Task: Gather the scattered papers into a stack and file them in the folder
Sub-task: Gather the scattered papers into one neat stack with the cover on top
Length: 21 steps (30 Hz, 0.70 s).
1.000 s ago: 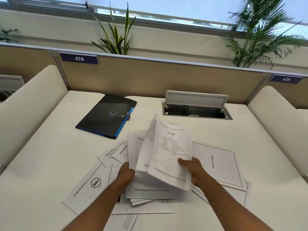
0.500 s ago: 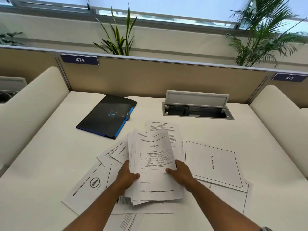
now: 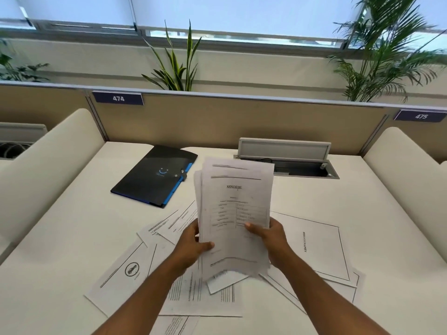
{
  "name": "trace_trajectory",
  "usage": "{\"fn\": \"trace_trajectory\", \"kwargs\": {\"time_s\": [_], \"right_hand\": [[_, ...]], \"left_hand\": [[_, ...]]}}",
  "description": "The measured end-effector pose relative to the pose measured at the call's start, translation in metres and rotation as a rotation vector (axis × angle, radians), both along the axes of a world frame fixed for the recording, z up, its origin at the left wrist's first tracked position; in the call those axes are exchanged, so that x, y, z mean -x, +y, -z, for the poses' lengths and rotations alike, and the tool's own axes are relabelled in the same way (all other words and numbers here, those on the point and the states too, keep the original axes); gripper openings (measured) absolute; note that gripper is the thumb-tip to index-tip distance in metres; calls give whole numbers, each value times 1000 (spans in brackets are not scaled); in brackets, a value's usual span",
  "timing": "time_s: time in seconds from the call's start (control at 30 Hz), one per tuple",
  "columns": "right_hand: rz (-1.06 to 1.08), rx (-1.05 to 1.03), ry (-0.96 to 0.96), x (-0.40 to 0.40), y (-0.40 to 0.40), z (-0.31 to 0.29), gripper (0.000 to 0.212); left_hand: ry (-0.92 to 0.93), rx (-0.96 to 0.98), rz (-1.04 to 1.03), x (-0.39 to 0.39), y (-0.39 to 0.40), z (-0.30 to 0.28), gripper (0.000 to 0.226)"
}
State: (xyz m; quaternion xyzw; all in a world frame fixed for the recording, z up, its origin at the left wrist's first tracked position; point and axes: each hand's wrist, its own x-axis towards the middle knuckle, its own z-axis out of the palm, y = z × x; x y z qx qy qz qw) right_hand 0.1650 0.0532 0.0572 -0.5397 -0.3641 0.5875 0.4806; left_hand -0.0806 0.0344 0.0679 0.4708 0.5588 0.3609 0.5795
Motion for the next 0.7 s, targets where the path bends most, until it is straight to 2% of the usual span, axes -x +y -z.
{"fn": "trace_trajectory", "kwargs": {"time_s": [0.13,0.23,0.33,0.4,0.5,0.6,0.7], "right_hand": [[2,-166,64,-9,3,-40,47],[-2,-269,39,-23,2,-58,54],[-66,-270,15,-29,-1,-61,63],[-87,-288,-10,-33,-1,-62,60],[-42,-292,6,-39,-2,-62,50],[-105,-281,-1,-41,-4,-60,55],[-26,-300,73,-52,-3,-59,42]], "left_hand": [[-48,-160,-173,-24,5,-29,45],[-79,-266,-217,-32,6,-49,44],[-81,-263,-152,-43,2,-59,63],[-91,-270,-144,-49,-2,-58,64],[-163,-290,-229,-57,-7,-61,48],[-170,-311,-191,-72,-10,-63,39],[-215,-282,-315,-79,-9,-63,39]]}}
